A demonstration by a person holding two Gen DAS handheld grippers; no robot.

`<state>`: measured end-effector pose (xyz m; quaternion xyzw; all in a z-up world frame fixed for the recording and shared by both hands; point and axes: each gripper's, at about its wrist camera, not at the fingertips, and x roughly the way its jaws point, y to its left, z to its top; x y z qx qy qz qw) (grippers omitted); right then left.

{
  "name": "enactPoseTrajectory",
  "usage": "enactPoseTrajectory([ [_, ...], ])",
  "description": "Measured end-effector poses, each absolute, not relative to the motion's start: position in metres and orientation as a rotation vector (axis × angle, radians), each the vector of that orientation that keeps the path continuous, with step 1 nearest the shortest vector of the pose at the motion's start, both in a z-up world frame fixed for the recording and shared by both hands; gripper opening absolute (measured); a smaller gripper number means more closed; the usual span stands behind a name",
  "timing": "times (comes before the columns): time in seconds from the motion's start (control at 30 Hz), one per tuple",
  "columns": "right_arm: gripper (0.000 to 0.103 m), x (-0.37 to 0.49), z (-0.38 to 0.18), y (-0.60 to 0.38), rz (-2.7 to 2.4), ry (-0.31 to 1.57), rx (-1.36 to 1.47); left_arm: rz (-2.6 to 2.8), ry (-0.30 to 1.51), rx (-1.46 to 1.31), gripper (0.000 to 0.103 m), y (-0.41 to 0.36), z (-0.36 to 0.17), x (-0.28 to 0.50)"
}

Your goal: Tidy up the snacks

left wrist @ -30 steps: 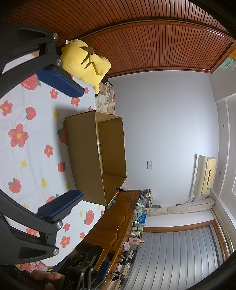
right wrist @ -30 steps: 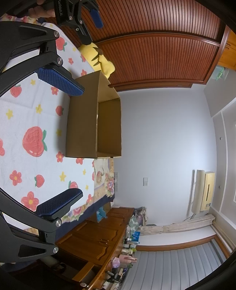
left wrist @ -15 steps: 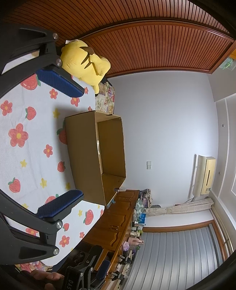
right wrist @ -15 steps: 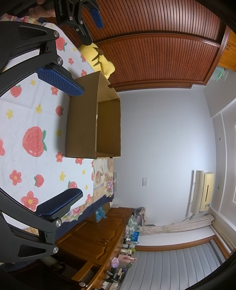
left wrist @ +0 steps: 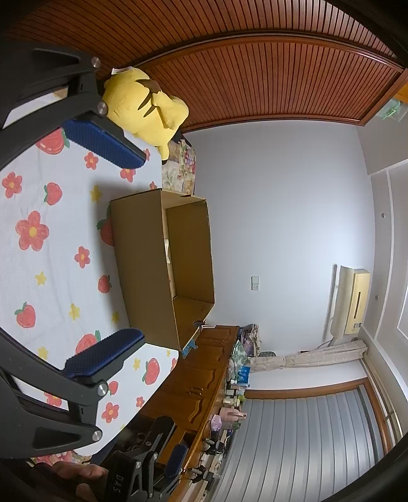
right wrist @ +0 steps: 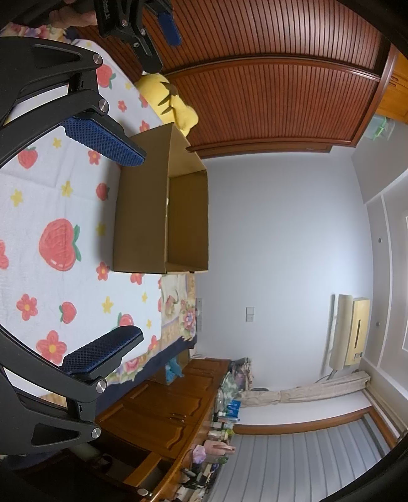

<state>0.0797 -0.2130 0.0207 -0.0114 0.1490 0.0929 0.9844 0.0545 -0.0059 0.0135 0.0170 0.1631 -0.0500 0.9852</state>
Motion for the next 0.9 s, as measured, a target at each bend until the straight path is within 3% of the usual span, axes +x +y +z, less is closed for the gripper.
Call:
enactPoseTrajectory([
  [0.9,0.103,0.0784,0.0223,-0.2141,0.188,0.296,-0.027,-0.095,0.325,0.028,0.103,-0.0044,0.0136,0.0528],
])
